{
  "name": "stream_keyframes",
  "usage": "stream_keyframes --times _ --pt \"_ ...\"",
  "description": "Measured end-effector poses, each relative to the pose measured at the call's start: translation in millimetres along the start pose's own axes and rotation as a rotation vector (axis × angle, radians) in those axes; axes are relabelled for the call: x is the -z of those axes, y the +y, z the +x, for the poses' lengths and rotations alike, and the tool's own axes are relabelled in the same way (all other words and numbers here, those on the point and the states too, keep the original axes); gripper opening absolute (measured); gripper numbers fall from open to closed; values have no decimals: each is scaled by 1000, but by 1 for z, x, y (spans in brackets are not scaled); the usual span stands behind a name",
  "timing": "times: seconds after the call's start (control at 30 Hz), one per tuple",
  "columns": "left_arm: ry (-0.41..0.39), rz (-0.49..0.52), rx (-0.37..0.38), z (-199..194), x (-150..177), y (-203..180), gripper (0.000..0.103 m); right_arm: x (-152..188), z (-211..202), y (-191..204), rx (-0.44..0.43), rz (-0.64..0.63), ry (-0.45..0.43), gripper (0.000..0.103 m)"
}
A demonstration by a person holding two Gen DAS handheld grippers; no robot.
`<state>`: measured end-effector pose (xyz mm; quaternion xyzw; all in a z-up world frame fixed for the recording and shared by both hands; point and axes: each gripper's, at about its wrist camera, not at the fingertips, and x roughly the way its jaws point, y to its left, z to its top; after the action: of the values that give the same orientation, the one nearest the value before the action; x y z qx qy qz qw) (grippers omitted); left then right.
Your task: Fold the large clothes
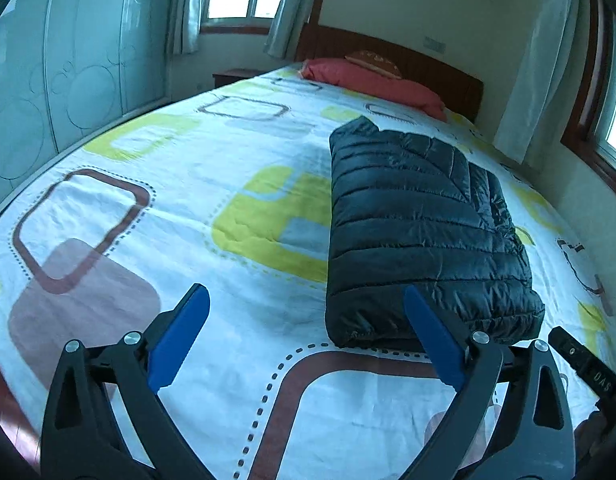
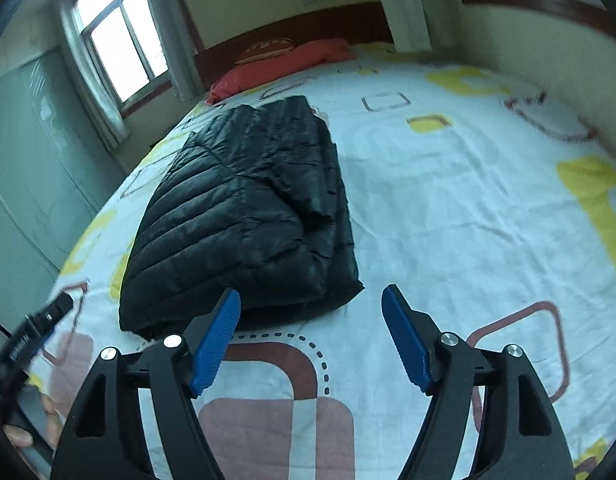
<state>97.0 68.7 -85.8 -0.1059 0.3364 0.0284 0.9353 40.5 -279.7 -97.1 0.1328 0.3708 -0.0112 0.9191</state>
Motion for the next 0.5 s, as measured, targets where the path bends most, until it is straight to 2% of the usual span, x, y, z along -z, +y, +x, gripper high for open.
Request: stream_keyframes --times 0.23,0.5 --pt "-60 54 -40 -30 -4 -10 101 -5 -29 22 36 -64 -74 77" --pt "-127 103 -27 -63 -11 -26 101 -11 -64 39 40 -98 -153 78"
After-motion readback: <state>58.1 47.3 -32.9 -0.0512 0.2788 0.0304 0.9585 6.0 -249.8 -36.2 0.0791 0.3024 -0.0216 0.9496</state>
